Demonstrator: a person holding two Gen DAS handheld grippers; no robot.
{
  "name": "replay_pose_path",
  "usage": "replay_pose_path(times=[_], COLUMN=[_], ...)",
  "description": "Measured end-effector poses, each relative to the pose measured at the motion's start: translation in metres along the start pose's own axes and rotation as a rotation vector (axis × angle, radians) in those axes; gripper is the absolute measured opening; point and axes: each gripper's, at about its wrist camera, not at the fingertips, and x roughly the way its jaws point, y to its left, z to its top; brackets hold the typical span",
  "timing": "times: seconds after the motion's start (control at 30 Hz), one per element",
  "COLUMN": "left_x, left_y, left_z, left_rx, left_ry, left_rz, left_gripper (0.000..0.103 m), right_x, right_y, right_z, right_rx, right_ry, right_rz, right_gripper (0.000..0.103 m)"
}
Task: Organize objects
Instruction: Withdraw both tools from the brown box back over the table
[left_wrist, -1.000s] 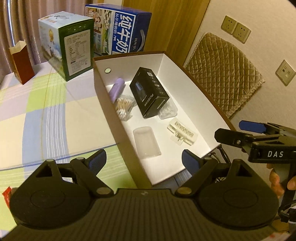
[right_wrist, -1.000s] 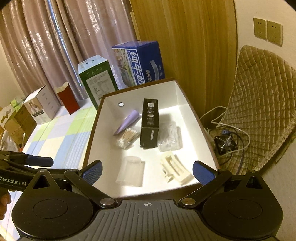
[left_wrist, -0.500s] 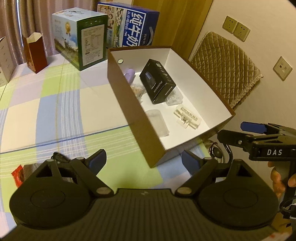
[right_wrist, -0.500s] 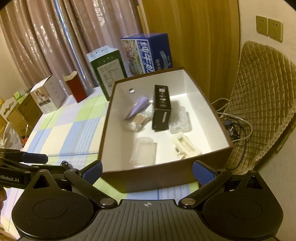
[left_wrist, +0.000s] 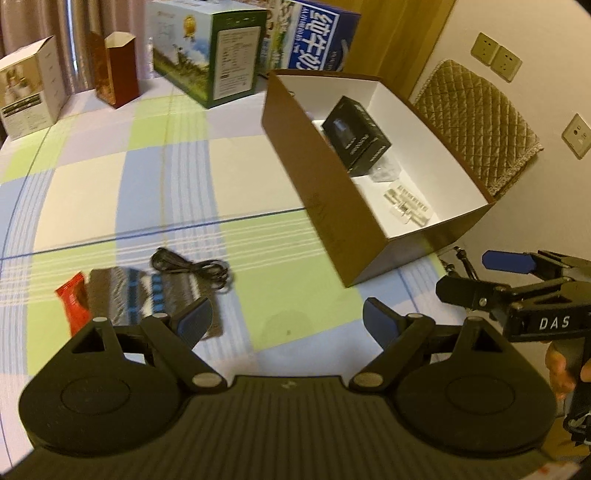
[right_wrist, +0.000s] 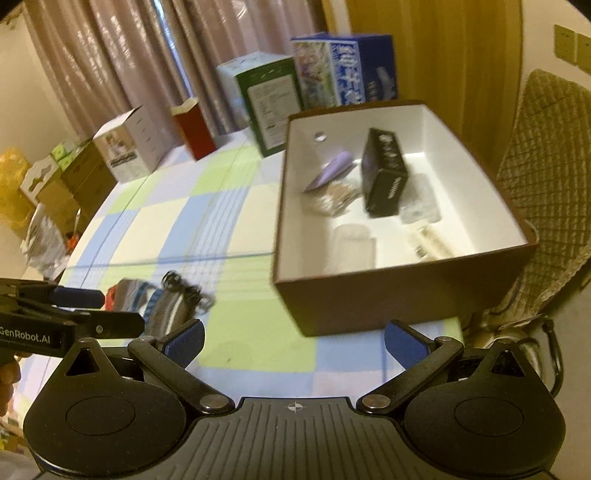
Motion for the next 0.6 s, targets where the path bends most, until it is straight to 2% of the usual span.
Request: replay_pose_path(times=[0.23, 0.6], left_x=[-0.012, -0.02], left_y=[0.038, 0.09], left_z=[-0.019, -0.052], left_rx=[-0.067, -0.152], left_ry=[-0.004, 0.04], left_rz=[0.056, 0.153], left_gripper=[0.086, 0.086], right_x=[0.018, 0.046], right_y=[0.028, 0.061], right_z=[-0.009, -0.017], right_rx=[-0.033, -0.085], right_ry=[0.041, 0.1], right_rz=[0.046, 0.095], right_gripper=[0.101, 0.101])
